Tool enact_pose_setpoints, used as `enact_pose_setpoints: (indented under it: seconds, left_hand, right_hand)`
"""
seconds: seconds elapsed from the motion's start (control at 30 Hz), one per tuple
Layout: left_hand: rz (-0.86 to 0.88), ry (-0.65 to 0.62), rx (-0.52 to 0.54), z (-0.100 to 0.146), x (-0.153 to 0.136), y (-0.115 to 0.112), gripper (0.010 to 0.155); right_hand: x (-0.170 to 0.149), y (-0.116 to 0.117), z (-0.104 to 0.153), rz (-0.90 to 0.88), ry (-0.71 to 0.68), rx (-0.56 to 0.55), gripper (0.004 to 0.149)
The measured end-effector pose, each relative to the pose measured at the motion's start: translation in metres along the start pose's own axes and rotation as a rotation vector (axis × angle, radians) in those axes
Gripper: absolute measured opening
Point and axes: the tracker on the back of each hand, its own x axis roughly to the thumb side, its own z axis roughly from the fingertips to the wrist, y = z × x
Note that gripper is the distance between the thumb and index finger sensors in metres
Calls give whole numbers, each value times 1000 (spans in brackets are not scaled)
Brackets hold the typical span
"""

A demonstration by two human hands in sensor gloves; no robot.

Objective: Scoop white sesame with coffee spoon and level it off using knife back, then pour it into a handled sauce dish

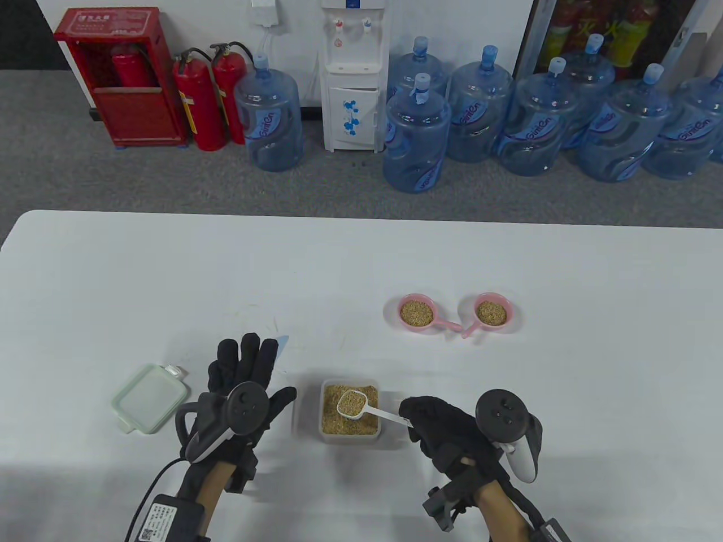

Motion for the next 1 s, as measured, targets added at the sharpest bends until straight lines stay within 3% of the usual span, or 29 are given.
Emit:
enact_pose_setpoints:
  seconds: [0.3,0.53,0.8,1.0]
  left_hand:
    - [-8,5,-10,-1,-3,1,81]
    - [-12,10,-29,-1,-4,1,81]
    - [-22,3,-42,-2,-3,1,81]
    - [-22,4,-49,-3,-4,1,81]
  right_hand:
    - [3,-8,1,-45,-18,-29,43]
    - [6,-27,4,-113,-39,-106,43]
    - [-3,-74,1,-201,26,-297,43]
    - [-14,-113,-12,-158,102,-430,43]
